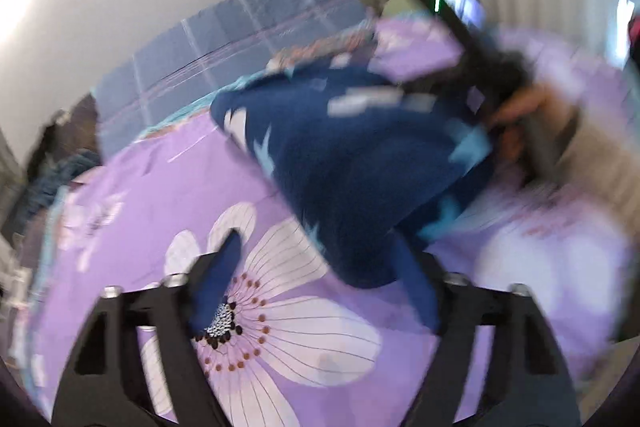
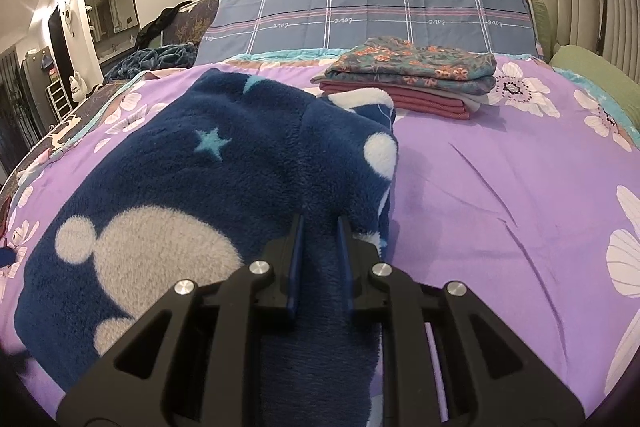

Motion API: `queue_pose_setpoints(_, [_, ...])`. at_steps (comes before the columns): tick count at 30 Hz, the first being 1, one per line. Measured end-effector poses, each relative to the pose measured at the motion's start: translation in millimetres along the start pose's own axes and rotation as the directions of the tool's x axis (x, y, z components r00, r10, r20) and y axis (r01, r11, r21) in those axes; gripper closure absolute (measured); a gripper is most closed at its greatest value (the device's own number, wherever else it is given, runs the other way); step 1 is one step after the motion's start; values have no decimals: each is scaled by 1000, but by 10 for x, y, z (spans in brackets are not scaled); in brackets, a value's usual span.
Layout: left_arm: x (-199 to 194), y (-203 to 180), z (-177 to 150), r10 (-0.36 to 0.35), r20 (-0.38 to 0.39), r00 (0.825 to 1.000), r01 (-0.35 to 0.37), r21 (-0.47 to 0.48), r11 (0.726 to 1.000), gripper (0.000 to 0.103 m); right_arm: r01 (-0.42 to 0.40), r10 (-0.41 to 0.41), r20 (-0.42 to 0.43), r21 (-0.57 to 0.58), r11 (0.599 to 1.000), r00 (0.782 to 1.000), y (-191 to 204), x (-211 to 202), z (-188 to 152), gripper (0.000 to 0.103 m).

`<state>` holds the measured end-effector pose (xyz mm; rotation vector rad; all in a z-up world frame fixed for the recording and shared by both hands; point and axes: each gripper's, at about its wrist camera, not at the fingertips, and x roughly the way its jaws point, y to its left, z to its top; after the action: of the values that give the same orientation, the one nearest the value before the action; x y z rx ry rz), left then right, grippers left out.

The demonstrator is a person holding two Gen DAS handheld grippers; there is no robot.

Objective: Fold small clothes
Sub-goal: 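Open the left gripper and pull it away from the folded romper, then grasp the romper edge with the left gripper while the right gripper grasps beside it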

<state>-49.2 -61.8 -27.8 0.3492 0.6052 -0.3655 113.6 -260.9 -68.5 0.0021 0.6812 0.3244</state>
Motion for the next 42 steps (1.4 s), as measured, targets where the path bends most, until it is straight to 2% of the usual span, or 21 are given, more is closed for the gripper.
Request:
queue_pose_setpoints(1, [-112,95,77,-35,35,999,36,-39,999,51,6,-6,1,-6,1000,1000,9,-1,5,86])
queue_pose_setpoints(2, [-159,162,150,-48,61,997,52,-67,996,56,12,-12,2,-11,1000,1000,19,-4,6,86])
queue_pose_setpoints(4, [-136,293,339,-70,123,990,83,-109,991,57,22,-22,4,-21,1000,1000,30,-4,7,86])
queue_pose_setpoints(6, [31,283,474,-73,141,987,91,-123,988,58,22,-22,4,-20,1000,1000,29,-4,0,86])
queue_pose_setpoints(9, [712,214,550,-170,15,985,171,-122,978,57,16,-16,4,-14,1000,1000,22,-3,-1,86])
queue_pose_setpoints(10, [992,115,442,-160,-48,986,157,-74,985,54,13,-13,4,-12,1000,1000,18,-2,0,86])
queue_pose_setpoints(11, [1083,48,369,-139,-42,989,139,-23,990,53,9,-8,3,-12,1000,1000,17,3,-1,86])
queue_pose_setpoints(12, [1083,21,345,-127,-33,991,127,4,992,53,9,-9,3,-12,1000,1000,20,7,-4,86])
queue_pose_setpoints(15, [1026,80,391,-141,-79,987,135,-68,988,53,13,-12,8,-25,1000,1000,47,-8,-9,86])
queue_pose_setpoints(22, [1005,69,338,-142,-53,988,138,-74,988,53,21,-20,22,-27,999,1000,67,-66,-3,85])
queue_pose_setpoints(25, [1025,82,331,-136,-56,989,131,-87,988,53,-32,36,-20,143,989,999,0,-301,148,83])
queue_pose_setpoints(27, [1039,89,336,-148,-47,988,142,-99,985,53,-122,115,56,149,981,992,97,-577,221,83])
queue_pose_setpoints(29, [1023,100,333,-159,-36,987,154,-114,982,53,-101,92,145,58,993,985,344,-835,211,82])
queue_pose_setpoints(30, [1011,113,330,-164,-28,986,160,-121,980,53,-78,74,153,24,997,985,449,-859,176,79])
queue_pose_setpoints(32, [948,189,340,-185,2,983,183,-157,971,52,-20,20,12,-4,1000,1000,582,-552,21,63])
queue_pose_setpoints(33, [898,246,363,-204,19,979,204,-179,962,52,-11,11,-78,5,1000,997,572,-313,-93,63])
queue_pose_setpoints(34, [845,333,412,-224,37,974,227,-208,952,52,8,-8,-48,-3,1000,999,567,-214,-208,63])
queue_pose_setpoints(35, [782,431,476,-206,75,976,218,-228,949,52,38,-39,-24,-45,998,999,628,-244,-230,63])
queue_pose_setpoints(38, [781,671,732,-161,148,976,192,-232,954,52,45,-46,-42,-24,999,998,678,-299,-171,63])
queue_pose_setpoints(40, [988,822,941,-218,161,963,254,-250,934,54,52,-53,-37,-31,998,998,688,-283,-179,63])
queue_pose_setpoints(42, [1381,878,1095,-277,105,955,296,-262,919,55,54,-55,-33,-45,998,998,693,-296,-200,63])
